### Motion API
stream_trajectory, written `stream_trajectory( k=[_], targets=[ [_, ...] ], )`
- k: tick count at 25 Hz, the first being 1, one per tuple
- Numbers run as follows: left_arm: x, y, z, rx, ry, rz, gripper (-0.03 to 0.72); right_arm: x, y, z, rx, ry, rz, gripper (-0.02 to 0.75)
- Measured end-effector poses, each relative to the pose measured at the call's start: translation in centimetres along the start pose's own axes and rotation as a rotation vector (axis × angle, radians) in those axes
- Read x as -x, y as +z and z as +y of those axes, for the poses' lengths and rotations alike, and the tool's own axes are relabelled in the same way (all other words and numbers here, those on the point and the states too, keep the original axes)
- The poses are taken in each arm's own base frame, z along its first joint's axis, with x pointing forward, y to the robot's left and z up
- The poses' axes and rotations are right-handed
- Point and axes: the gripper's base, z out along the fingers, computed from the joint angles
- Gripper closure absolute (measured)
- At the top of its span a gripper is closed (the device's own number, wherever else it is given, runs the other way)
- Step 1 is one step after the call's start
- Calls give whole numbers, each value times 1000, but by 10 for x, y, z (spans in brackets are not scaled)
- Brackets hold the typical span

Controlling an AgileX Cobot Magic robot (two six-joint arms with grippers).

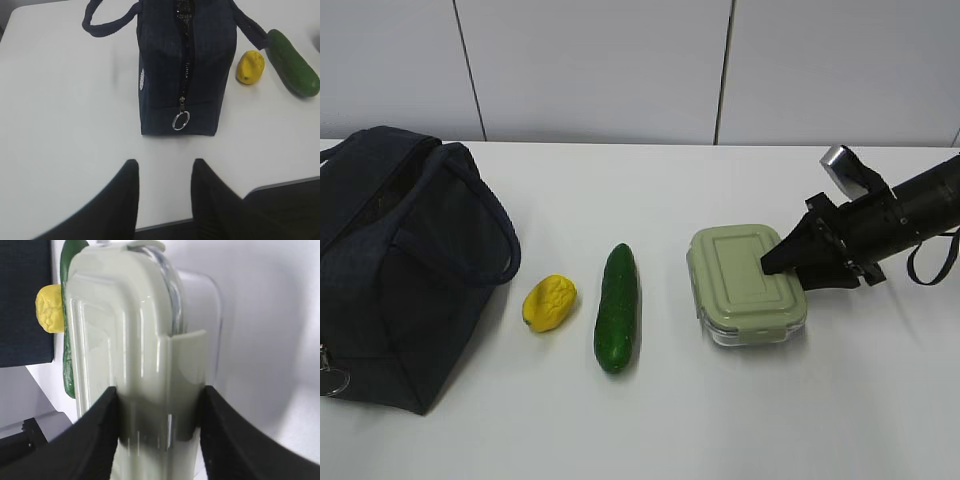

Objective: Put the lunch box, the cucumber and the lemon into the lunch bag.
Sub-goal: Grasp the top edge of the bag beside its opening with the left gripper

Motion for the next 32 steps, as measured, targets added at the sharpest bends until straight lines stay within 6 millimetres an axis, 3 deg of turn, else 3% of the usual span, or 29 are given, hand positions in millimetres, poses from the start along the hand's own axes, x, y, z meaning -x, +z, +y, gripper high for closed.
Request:
stream_trajectory(
  k=[20,27,32],
  targets=[
    [7,11,-6,-72,-41,69,449,2,-33,44,-5,-58,-93,384],
    [28,23,-6,-71,-53,45,432,1,-43,58,-3,-70,-116,384],
    [43,47,-6,-76,-73,116,405,0,-49,67,1,-79,-128,384]
  ],
)
